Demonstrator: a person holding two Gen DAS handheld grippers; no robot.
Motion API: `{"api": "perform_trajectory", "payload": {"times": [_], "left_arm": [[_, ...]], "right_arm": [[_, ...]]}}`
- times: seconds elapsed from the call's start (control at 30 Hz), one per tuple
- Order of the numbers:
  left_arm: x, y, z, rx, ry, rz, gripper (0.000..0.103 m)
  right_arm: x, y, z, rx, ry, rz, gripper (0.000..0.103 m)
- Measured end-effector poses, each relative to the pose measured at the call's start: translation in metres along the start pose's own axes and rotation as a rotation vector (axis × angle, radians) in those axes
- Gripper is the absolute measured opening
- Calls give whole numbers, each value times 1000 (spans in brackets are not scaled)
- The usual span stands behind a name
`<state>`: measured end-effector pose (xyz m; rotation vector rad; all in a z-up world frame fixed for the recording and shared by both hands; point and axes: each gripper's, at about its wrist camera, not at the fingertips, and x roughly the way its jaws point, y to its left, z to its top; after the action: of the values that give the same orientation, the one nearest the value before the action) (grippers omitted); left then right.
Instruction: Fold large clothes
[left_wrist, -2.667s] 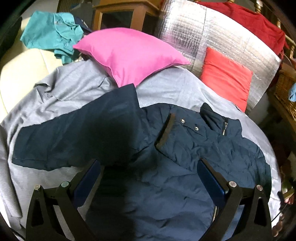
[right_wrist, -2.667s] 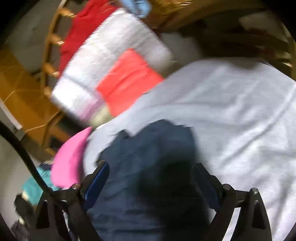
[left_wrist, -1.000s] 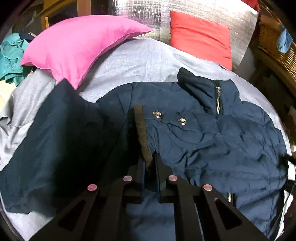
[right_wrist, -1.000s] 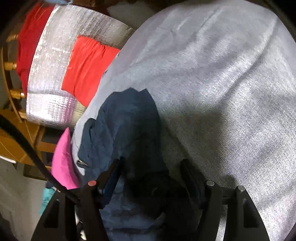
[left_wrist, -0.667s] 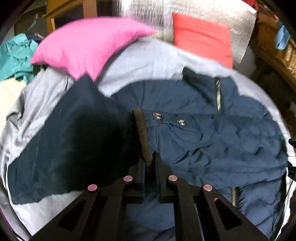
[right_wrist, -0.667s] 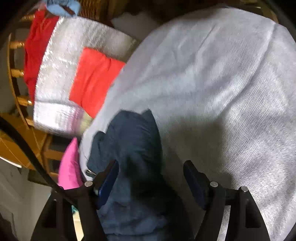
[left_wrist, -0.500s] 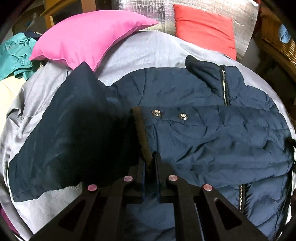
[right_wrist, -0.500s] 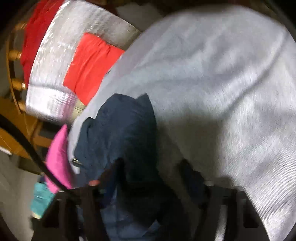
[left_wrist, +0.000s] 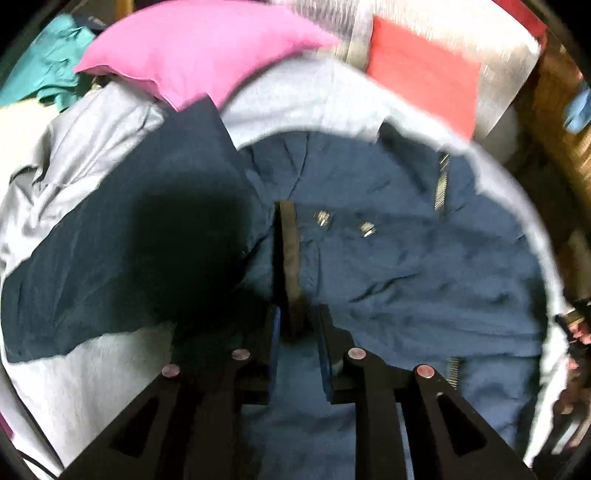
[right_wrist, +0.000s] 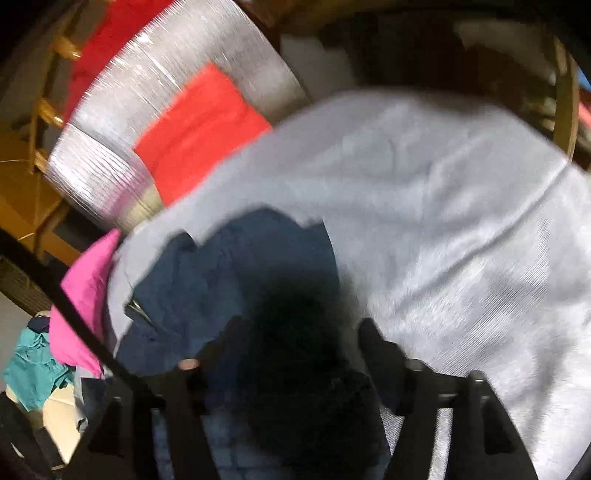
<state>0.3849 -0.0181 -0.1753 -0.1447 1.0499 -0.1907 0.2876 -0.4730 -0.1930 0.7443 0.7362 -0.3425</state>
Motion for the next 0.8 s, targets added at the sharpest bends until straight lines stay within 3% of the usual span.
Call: {"api": "perform_trajectory", "payload": {"times": [0.03, 0.1, 0.17, 0.23, 0.27, 0.33, 0.47, 0.53, 0.63, 0.73, 0.8], "left_arm": [[-17, 7, -2, -18, -39, -26, 26], [-46, 25, -6, -71, -120, -30, 65], [-72, 52, -12, -169, -204, 7, 79], [-85, 83, -22, -272, -247, 32, 79], [-86, 106, -31, -350, -255, 43, 79], [-80, 137, -45, -475, -240, 68, 79], [-57, 196, -60, -719, -208, 37, 78], [-54, 207, -63, -768, -235, 37, 78], [-45, 224, -62, -846, -258, -26, 78], [-36, 241, -66, -939, -253, -28, 78], [-28, 251, -77, -1010, -246, -34, 65]], "right_arm": [[-9, 5, 0, -20, -36, 12, 71], [-21, 15, -6, -52, -71, 57, 71], [-24, 26, -13, -82, -70, 131, 71], [-20, 40, -25, -127, -43, 192, 68], [-15, 47, -31, -159, -26, 210, 57], [-1, 60, -38, -209, 12, 207, 49], [35, 64, -50, -181, 122, 181, 49], [54, 55, -50, -133, 190, 155, 45], [59, 43, -49, -71, 218, 184, 45], [61, 37, -47, -34, 237, 209, 45], [59, 32, -48, -29, 243, 215, 45]]}}
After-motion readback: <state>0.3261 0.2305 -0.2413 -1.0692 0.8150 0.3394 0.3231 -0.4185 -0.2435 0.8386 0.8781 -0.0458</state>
